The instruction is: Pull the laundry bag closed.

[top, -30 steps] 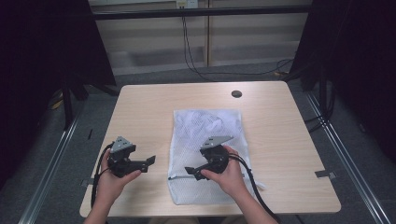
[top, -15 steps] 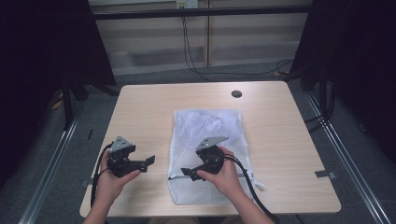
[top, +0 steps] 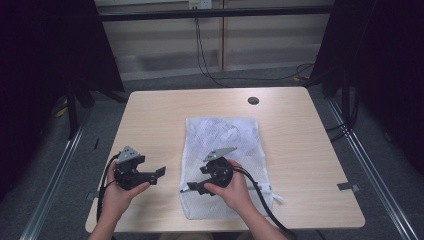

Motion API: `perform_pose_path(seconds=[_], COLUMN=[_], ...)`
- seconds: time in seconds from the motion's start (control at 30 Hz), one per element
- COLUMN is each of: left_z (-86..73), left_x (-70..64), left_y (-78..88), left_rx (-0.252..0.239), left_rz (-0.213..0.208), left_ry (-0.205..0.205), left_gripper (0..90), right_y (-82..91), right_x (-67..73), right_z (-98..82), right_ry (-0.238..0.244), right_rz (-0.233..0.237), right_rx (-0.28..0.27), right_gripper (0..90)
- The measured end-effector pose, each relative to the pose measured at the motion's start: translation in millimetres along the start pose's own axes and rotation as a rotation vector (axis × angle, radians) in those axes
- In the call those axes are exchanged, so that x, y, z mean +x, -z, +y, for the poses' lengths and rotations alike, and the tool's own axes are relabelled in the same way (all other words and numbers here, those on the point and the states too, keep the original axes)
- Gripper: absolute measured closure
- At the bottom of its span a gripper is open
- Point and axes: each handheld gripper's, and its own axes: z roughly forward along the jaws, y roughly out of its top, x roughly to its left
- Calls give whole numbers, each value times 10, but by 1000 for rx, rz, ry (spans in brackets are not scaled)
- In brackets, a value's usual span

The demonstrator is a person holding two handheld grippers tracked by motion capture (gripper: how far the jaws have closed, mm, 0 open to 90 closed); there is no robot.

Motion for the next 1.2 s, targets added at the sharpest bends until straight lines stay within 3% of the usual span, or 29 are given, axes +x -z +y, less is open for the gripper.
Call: perform_pose_path(seconds=[0.13, 0.33, 0.9, 1.2], left_z=[2, 4, -2, 2], left_x=[4, 2, 11, 28], left_y=[5, 16, 20, 27], left_rx=[-6, -10, -6, -16], left_rz=[0, 10, 3, 9], left_ry=[4, -1, 1, 12], left_gripper=[78, 86, 89, 89], right_y=[-58, -105, -196, -252], right_x=[23, 41, 51, 51], right_z=[-4, 2, -10, -11], right_ry=[-55, -98, -157, -206], right_rz=[42, 50, 82, 67], right_rx=[19, 43, 75, 92], right_gripper=[335, 395, 412, 422])
